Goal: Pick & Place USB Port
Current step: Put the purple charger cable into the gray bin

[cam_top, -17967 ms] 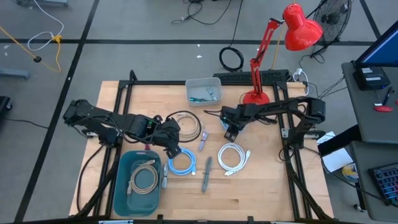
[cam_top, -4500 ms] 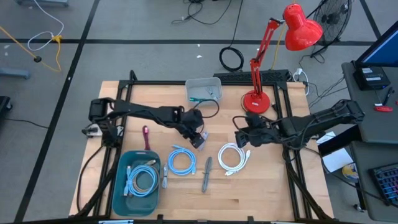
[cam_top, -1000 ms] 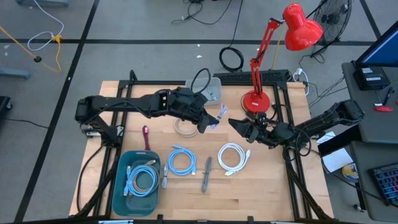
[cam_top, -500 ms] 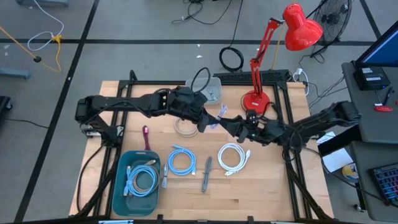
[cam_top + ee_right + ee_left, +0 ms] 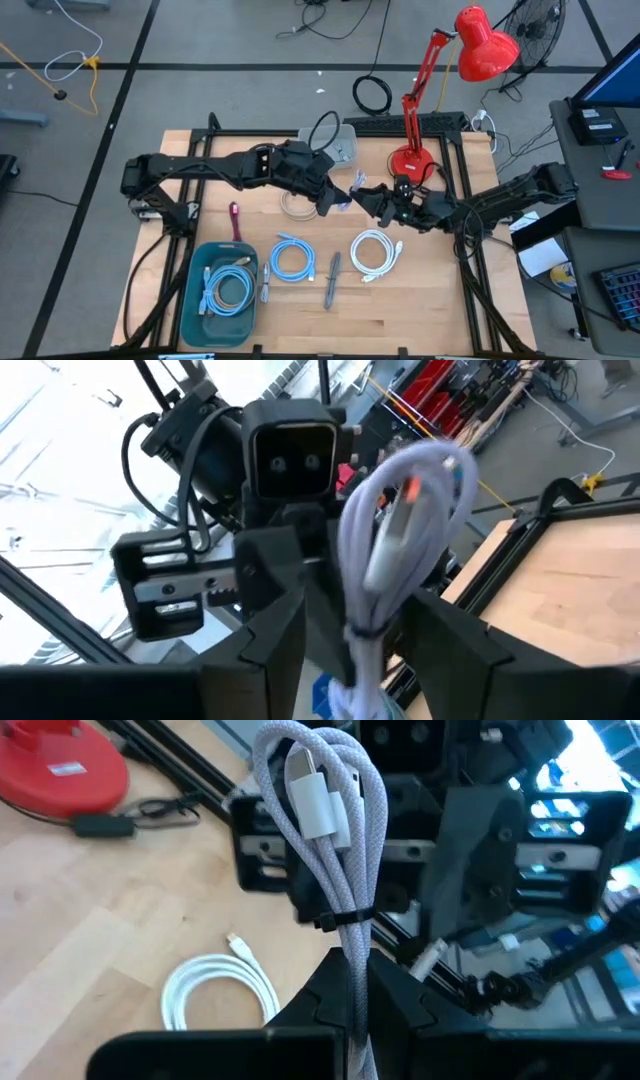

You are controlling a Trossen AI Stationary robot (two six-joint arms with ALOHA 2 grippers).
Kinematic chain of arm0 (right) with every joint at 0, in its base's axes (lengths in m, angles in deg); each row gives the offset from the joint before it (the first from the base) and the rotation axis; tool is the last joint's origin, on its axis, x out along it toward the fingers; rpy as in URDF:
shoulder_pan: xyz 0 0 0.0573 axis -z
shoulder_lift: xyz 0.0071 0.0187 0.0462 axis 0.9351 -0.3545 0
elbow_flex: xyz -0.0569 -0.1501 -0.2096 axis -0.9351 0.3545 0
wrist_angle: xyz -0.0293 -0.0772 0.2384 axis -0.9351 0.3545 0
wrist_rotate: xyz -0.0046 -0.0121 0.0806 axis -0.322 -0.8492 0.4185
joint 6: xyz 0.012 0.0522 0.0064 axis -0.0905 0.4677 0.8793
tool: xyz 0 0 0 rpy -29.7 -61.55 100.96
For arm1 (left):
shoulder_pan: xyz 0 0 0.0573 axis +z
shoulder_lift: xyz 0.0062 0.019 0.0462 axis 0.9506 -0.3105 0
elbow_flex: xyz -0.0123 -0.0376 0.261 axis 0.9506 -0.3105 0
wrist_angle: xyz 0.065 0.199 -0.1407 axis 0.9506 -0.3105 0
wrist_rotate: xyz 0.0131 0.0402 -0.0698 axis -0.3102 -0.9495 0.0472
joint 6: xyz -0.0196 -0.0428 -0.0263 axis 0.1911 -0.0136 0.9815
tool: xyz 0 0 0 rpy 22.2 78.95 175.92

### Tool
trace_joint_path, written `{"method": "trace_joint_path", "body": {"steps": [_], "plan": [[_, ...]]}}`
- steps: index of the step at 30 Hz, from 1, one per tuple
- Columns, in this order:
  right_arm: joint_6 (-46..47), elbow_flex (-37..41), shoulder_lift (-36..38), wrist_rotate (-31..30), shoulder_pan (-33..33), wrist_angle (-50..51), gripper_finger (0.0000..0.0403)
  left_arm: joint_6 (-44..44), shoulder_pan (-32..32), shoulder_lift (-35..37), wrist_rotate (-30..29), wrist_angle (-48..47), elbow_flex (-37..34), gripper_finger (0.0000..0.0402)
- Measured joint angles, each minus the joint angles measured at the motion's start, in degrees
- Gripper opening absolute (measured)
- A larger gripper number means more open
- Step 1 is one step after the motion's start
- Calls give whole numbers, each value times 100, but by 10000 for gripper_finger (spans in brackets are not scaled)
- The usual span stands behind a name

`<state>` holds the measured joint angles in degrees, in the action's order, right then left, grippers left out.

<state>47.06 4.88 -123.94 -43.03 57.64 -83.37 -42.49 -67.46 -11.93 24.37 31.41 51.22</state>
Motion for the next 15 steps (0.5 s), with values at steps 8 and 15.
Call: {"method": "trace_joint_path", "body": {"steps": [8,15], "plan": [[62,0,0,-23,2,21,110,-40,-2,0,45,-15,0,13],[29,2,0,-19,2,34,43,-42,0,0,32,-24,0,13]]}}
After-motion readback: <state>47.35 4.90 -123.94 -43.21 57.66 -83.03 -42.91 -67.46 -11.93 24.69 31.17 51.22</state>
